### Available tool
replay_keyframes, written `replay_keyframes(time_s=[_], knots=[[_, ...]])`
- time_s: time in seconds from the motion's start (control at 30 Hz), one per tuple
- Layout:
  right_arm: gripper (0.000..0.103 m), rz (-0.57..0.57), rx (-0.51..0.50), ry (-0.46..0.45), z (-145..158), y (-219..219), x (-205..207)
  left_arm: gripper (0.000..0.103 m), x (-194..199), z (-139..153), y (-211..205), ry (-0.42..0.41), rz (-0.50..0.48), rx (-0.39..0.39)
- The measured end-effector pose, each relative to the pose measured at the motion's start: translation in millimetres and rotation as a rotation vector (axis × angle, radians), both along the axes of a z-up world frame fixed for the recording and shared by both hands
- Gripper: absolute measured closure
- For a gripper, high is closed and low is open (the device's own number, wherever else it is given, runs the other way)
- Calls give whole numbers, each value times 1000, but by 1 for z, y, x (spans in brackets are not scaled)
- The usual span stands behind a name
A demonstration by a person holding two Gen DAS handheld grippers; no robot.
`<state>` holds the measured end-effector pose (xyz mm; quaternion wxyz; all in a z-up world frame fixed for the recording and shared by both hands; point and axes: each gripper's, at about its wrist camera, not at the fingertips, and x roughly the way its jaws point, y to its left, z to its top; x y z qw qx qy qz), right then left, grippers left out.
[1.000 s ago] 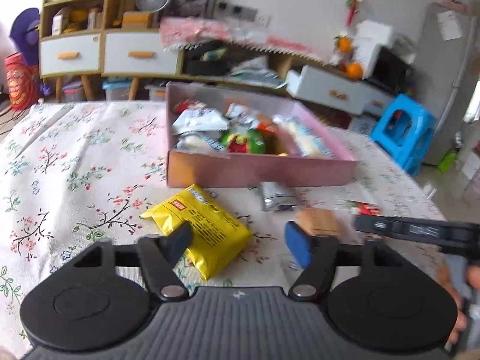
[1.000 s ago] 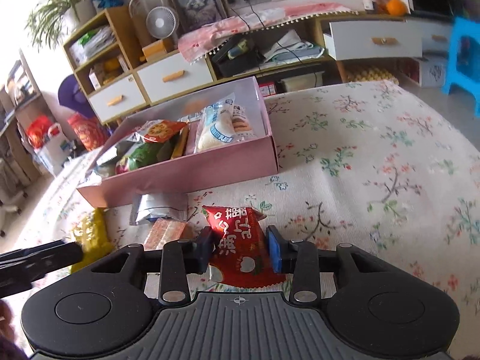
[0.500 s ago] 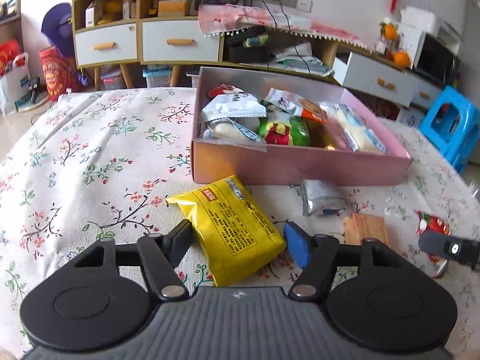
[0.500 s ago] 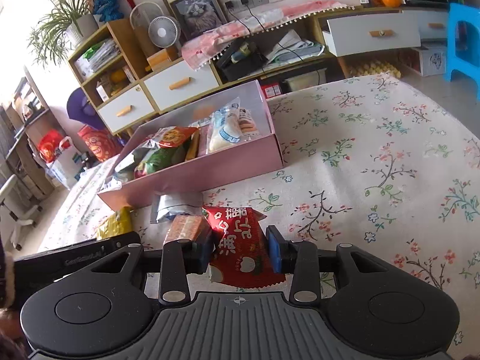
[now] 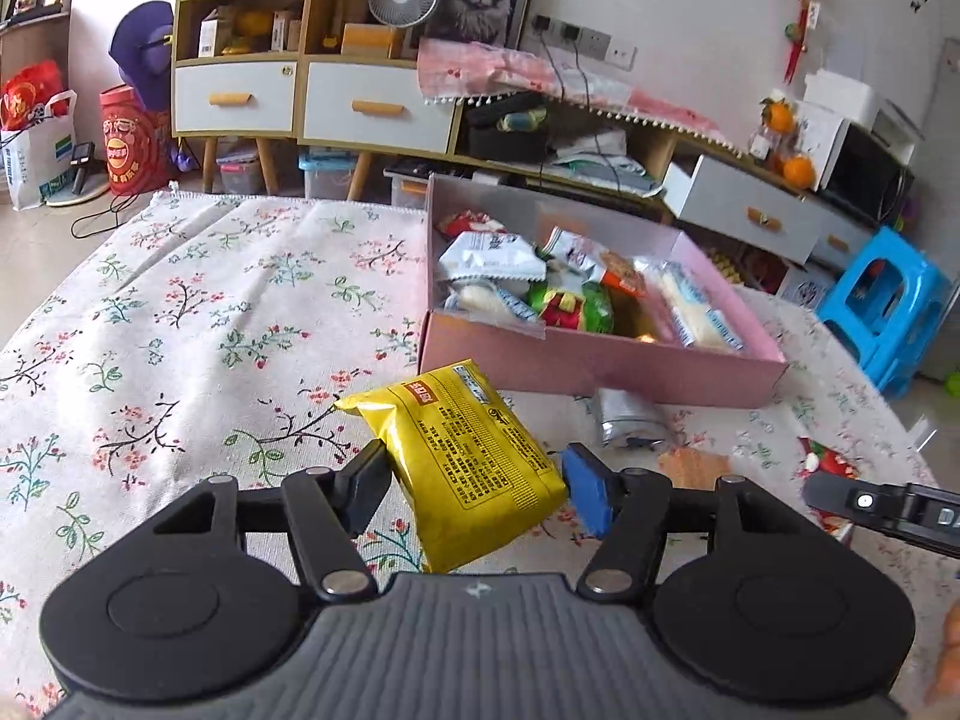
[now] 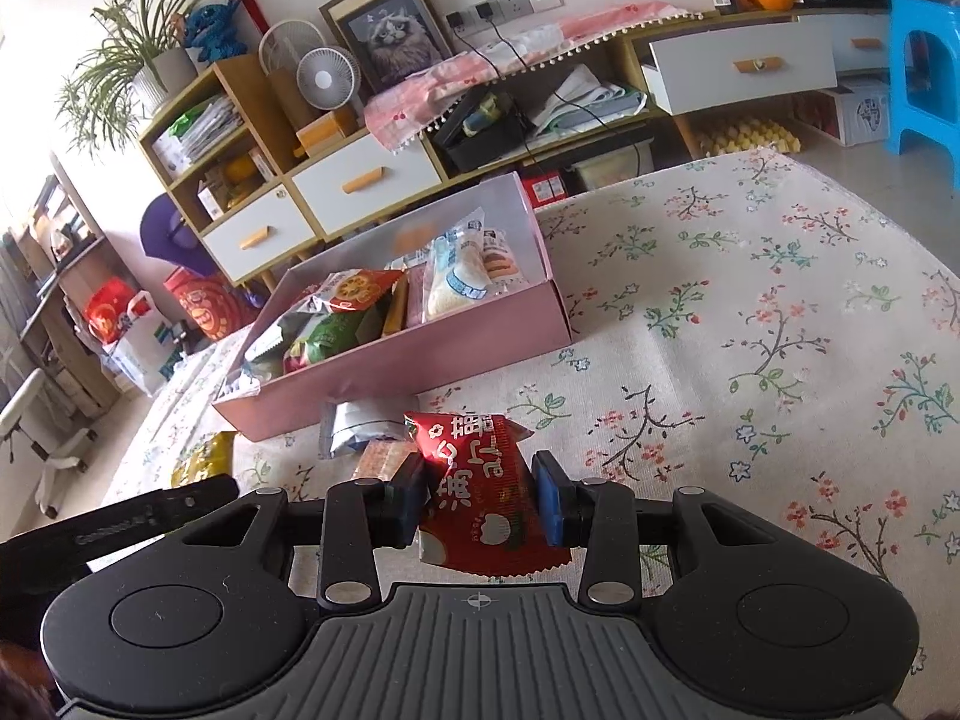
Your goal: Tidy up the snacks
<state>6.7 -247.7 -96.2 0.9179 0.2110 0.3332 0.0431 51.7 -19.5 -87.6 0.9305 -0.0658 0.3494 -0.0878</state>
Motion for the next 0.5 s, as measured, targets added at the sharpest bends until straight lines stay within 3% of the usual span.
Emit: replay_keyframes(time_s=[0.2,0.5], knots=[[66,-1,27,-1,0,-3,1,44,-2,15,-1,-33,-13,-49],[66,0,86,-38,14,-12,13,44,16,28,-19,-77,-71,-37]])
